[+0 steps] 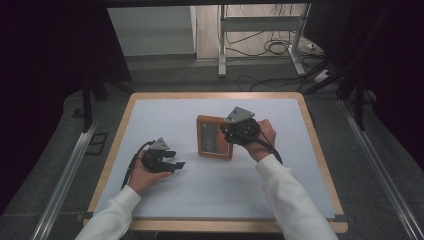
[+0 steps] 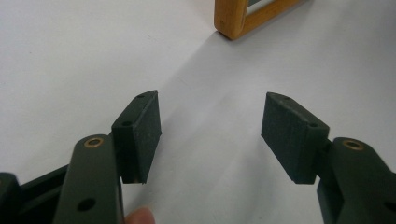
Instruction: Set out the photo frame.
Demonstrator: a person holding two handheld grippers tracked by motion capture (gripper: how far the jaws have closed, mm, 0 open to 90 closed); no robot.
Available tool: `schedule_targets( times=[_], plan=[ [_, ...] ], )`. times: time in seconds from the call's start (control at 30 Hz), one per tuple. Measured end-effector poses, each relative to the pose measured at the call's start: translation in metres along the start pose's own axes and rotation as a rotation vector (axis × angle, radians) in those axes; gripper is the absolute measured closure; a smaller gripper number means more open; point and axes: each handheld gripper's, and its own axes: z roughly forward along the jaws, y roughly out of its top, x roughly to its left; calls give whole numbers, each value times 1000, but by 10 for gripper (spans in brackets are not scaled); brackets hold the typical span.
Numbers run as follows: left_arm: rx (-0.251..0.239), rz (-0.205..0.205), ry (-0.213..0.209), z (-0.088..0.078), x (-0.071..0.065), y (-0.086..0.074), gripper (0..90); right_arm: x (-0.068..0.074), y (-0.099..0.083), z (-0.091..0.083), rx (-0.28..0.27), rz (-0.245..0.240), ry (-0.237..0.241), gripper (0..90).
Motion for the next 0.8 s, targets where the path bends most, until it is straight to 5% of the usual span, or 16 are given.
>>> schedule_targets(
  times=[0.8],
  plan=[
    [0,2,-4,0,1,0,369,-23,-2,32,54,76,8,365]
  ],
)
